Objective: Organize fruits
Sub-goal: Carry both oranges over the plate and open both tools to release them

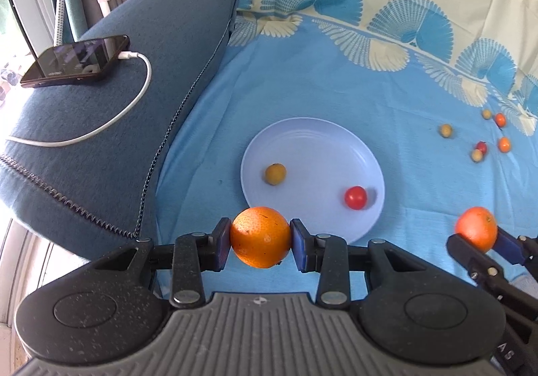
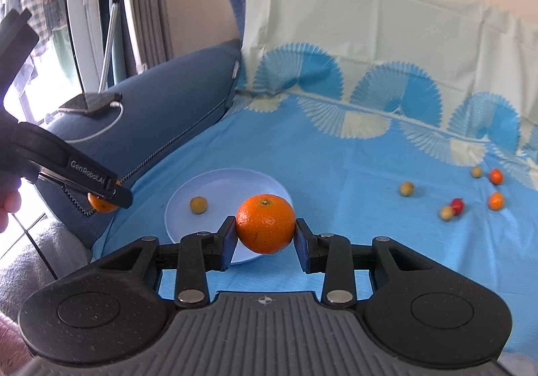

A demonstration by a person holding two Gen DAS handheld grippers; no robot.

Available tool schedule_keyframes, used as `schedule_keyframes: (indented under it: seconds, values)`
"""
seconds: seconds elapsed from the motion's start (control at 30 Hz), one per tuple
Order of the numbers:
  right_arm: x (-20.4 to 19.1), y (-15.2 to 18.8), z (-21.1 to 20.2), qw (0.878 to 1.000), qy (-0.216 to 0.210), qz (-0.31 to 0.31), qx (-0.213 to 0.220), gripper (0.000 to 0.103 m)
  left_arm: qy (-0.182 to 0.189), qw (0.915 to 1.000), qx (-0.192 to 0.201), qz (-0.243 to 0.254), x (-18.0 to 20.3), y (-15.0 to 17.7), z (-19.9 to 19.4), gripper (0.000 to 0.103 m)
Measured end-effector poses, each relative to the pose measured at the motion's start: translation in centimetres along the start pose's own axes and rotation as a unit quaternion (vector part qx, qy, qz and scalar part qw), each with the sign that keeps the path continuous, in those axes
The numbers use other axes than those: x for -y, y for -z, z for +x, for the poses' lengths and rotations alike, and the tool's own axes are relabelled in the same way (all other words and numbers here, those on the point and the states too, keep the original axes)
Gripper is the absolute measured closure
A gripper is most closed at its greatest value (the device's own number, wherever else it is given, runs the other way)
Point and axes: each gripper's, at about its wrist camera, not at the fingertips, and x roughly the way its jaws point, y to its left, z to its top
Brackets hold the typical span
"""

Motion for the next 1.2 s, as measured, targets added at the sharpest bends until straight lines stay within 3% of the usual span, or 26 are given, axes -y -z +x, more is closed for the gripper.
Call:
schedule_keyframes:
  seconds: [0.83, 0.9, 0.93, 0.97, 1.07, 1.2]
  values:
    - [-2.7, -0.4, 15.0, 0.992, -0.026, -0.047, -0.110, 0.065, -0.048, 0.9963, -0.062, 0.035, 0.2, -4.5, 13.4, 0.061]
    - [-2.7, -0.5, 15.6, 0.993, -0.025, -0.047, -0.110, 0.064, -0.045, 0.9967, -0.054, 0.040, 0.1, -4.8, 13.6, 0.041]
    - [-2.7, -0.6, 15.8, 0.993, -0.026, -0.047, -0.108, 0.064, -0.044, 0.9970, -0.048, 0.043, 0.1, -5.0, 13.4, 0.013]
    - [-2.6, -0.9, 16.0, 0.993, -0.025, -0.046, -0.105, 0.058, -0.048, 0.9972, -0.037, 0.044, 0.0, -5.1, 13.1, 0.001]
    - [-2.2, -1.6, 15.4, 0.995, -0.019, -0.040, -0.090, 0.024, -0.052, 0.9973, -0.005, 0.051, 0.1, -5.3, 11.5, 0.000]
    - [-2.0, -2.1, 13.2, 0.996, -0.003, -0.040, -0.084, 0.009, -0.056, 0.9970, -0.009, 0.052, 0.0, -4.3, 9.4, 0.000]
